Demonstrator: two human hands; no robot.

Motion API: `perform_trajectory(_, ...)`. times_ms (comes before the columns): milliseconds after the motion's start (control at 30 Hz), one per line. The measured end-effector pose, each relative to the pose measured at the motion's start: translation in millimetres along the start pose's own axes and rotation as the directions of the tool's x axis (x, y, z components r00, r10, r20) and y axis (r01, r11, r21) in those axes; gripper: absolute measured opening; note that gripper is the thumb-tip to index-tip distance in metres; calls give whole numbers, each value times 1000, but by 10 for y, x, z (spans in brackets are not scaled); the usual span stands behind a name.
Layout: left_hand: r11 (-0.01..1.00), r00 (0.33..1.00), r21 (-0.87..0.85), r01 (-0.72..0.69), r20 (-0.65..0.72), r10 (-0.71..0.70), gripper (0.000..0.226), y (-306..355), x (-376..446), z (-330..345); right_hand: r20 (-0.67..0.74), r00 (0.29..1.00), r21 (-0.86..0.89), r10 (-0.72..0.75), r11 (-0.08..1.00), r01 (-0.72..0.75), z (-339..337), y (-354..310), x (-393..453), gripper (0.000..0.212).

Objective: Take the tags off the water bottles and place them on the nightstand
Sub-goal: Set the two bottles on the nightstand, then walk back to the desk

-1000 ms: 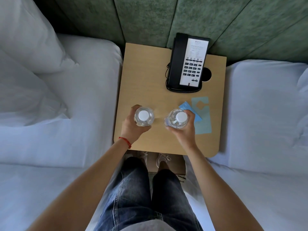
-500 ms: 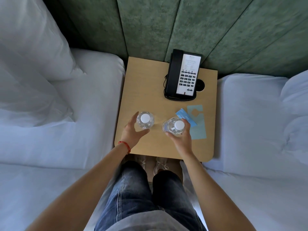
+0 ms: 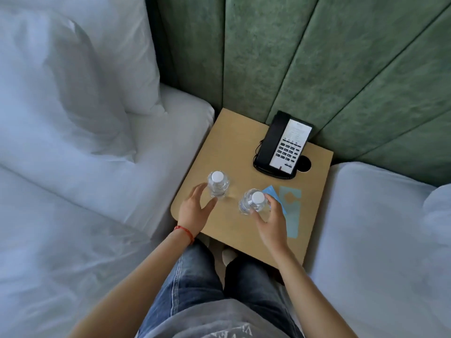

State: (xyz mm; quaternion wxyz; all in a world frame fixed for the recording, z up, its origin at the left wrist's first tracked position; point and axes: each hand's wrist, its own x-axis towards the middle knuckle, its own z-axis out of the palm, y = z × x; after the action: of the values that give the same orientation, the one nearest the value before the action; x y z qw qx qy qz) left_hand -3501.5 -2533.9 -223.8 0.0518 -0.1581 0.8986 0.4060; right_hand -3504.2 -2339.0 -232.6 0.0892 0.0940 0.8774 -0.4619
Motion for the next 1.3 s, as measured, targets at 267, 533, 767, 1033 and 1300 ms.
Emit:
perform_trajectory(267,991,973,11,132,-192,-127,48,53,-702,-92,252,901,-174,-353,899,401,-212,-305,72,41)
perform_trajectory(533,929,814,-143,340,-450,-367,44,-198,-1575,-460,608,606,-114,-513,698,706,240,-790,-274,40)
perform_trajectory(767,843,592,-257,473,-616,-520,44,-522,-2459,-645,792,288,23,-538,498,867,816,-1053,-914,39)
perform_trajectory(1033,725,324,-370,581,-712,-623,45,-1000,-3778,-786,863,-122,261,-490,226,938,1512,-1309,-2137,46)
perform_trajectory(1300,583,83,-406,703,-768,-635,46,-1496,-5495,-835,818,-424,471,-388,30,882,2082,-1295,-3862,45)
